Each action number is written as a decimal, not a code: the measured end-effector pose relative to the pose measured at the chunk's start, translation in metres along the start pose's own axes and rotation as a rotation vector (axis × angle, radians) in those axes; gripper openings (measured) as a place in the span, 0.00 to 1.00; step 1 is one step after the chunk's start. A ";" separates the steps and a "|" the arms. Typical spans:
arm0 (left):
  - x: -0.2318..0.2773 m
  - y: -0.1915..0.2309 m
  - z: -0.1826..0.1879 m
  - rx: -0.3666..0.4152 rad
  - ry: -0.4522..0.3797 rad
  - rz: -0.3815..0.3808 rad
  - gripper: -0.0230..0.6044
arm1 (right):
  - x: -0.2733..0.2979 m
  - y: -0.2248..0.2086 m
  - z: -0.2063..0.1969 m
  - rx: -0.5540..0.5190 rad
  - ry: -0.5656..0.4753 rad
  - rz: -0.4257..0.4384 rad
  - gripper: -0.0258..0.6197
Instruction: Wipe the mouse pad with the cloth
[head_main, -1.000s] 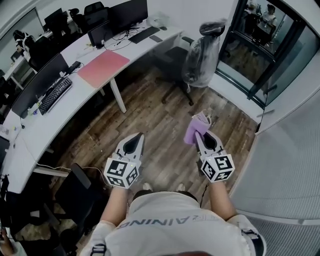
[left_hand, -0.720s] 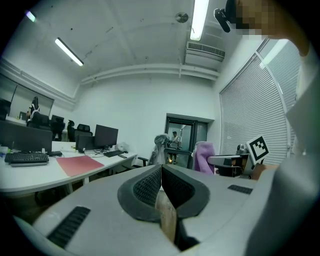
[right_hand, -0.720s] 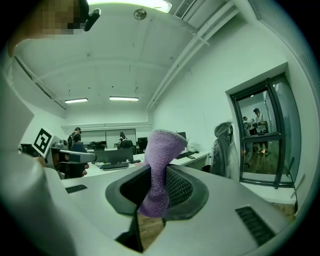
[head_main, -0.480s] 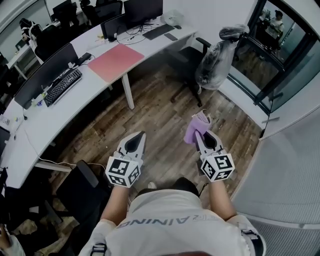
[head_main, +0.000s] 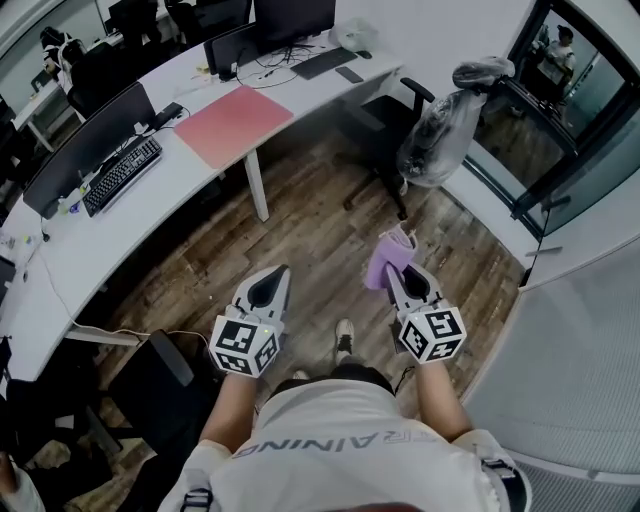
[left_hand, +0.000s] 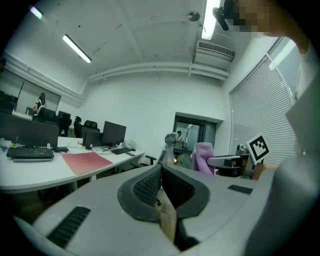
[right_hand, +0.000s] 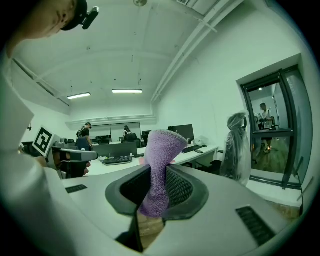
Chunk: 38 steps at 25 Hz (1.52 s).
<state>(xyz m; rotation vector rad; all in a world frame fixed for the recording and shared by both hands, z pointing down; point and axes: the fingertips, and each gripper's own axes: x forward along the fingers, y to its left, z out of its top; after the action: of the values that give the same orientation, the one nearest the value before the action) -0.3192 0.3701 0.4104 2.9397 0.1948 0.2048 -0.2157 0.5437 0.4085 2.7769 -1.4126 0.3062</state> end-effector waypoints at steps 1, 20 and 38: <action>0.008 0.002 0.002 0.002 -0.001 0.002 0.09 | 0.006 -0.007 0.001 0.002 0.000 0.003 0.19; 0.225 0.029 0.048 0.016 -0.020 0.101 0.09 | 0.151 -0.190 0.046 -0.001 -0.008 0.106 0.19; 0.314 0.167 0.078 0.008 -0.011 0.151 0.09 | 0.327 -0.204 0.062 0.013 0.020 0.159 0.19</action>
<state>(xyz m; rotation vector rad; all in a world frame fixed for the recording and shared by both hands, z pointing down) 0.0200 0.2384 0.4065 2.9643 -0.0279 0.2092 0.1458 0.3968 0.4225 2.6683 -1.6351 0.3452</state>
